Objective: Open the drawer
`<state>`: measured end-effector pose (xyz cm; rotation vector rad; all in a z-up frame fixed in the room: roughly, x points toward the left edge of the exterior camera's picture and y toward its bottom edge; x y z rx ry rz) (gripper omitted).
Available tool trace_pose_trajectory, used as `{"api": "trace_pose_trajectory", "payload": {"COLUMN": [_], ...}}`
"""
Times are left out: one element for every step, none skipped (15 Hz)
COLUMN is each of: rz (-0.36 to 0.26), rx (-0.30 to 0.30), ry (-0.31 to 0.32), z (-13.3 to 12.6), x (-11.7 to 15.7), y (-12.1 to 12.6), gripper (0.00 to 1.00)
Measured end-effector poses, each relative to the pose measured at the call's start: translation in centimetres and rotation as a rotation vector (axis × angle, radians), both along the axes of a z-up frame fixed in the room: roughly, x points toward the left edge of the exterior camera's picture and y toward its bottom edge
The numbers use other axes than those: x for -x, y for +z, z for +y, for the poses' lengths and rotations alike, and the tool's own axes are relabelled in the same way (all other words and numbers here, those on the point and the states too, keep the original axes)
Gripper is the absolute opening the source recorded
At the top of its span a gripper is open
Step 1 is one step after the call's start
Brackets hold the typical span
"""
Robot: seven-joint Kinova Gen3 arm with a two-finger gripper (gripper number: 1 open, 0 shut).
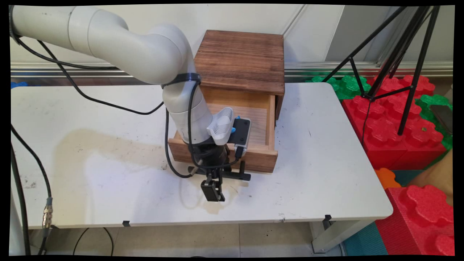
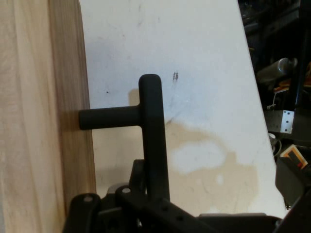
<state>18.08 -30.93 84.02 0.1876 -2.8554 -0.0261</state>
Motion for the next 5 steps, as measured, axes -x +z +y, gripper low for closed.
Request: {"api": "trace_pose_trajectory", "payload": {"rz": [0.0,0.001,0.001,0.001,0.002], "rx": [-0.001,-0.001,-0.001,-0.001,-0.001], "ry": [0.0,0.0,0.0,0.001,0.002], "z": [0.11,0.18,0.27,0.32,0.4], "x": [-0.01,-0.02,-0.03,-0.05,-0.08], "y": [0.04,0.07,0.13,0.17,0.25], "gripper": [1.0,1.0,1.0,1.0,1.0]}}
